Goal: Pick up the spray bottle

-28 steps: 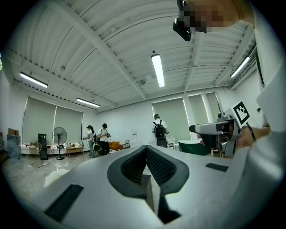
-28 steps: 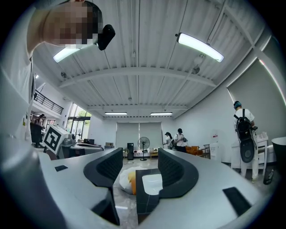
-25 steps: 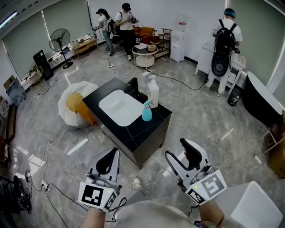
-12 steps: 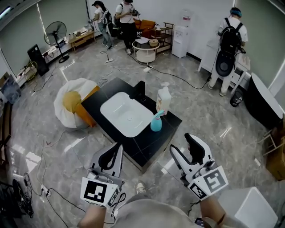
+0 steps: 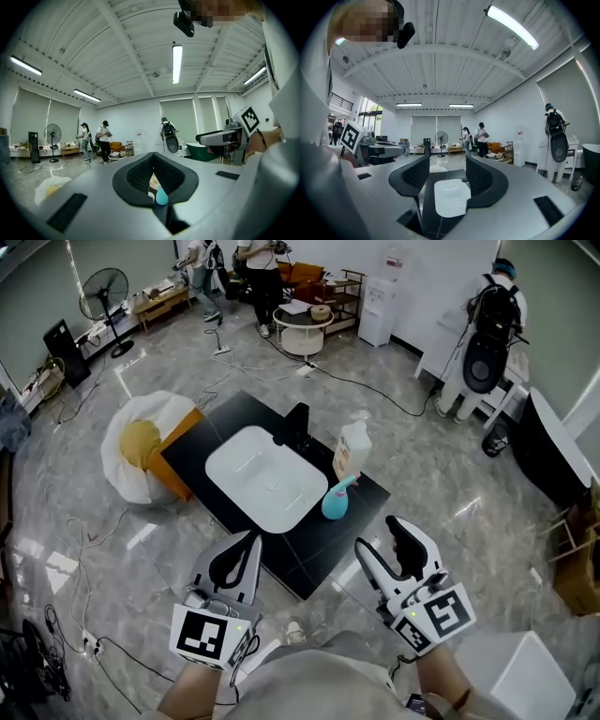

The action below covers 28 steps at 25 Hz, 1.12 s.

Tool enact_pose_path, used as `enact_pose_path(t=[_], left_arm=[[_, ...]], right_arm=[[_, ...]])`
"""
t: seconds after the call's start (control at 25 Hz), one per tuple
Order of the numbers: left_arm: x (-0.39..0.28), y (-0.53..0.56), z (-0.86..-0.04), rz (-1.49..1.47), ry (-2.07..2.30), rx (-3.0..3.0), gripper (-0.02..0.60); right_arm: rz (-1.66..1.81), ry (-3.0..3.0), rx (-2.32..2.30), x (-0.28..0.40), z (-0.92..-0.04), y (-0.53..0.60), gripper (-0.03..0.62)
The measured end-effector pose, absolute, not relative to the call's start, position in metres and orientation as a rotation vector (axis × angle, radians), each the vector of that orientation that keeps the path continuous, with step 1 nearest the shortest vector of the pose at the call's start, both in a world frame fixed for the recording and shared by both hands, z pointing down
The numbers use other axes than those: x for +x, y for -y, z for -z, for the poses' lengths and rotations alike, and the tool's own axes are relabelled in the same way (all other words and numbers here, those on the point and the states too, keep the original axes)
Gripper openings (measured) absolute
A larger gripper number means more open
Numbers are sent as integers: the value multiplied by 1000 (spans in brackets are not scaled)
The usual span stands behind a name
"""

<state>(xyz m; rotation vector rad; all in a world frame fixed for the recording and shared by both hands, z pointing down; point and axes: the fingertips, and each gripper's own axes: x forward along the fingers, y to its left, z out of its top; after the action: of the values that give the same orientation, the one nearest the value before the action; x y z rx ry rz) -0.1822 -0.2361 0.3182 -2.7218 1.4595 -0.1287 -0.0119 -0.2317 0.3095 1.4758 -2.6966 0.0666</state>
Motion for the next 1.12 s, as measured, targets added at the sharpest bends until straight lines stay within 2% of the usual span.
enact_pose_path(t=[1.12], left_arm=[[-128, 319, -347, 208, -1578, -2699, 19]], right_arm=[[-270, 2664, 1439, 42, -378, 338, 259]])
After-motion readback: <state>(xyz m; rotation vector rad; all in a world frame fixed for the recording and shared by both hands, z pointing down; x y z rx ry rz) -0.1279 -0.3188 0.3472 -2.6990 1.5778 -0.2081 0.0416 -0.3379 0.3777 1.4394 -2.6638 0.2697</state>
